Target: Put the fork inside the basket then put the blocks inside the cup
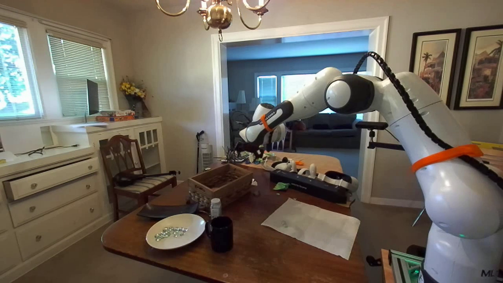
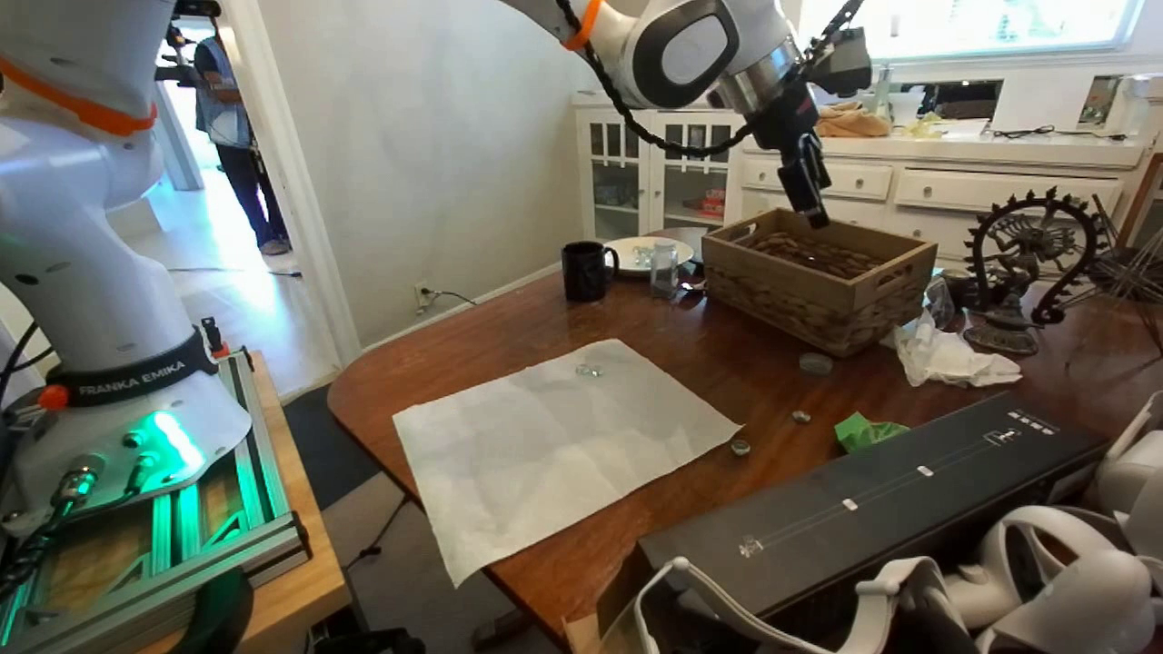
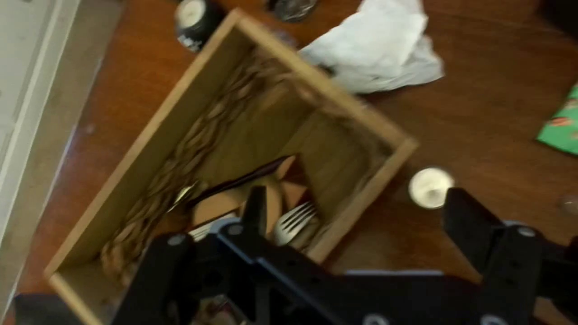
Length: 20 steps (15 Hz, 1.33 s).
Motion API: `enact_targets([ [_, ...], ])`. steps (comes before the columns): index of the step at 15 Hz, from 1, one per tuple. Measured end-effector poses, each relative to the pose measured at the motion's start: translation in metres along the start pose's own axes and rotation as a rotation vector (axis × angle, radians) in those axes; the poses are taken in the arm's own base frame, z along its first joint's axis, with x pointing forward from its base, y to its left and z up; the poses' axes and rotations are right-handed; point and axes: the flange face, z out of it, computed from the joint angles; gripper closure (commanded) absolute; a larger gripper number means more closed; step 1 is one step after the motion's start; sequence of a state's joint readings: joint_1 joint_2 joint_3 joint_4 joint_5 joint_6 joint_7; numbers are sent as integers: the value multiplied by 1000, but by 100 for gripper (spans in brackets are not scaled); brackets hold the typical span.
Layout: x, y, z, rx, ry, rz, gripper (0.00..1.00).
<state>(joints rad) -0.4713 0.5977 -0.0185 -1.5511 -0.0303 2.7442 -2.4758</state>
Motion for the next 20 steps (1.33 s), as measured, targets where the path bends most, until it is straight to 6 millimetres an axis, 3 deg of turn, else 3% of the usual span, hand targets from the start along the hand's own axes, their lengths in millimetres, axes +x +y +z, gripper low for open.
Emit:
enact_targets([
  [2,-24,-60,11,88,-14,87,0],
  [4,-36,-107,22,177,-8,175,0],
  [7,-32,-146,40,296,45,302,0],
  [14,18,-158,73,512,252,576,0],
  [20,19,-174,102,583,232,851,0],
])
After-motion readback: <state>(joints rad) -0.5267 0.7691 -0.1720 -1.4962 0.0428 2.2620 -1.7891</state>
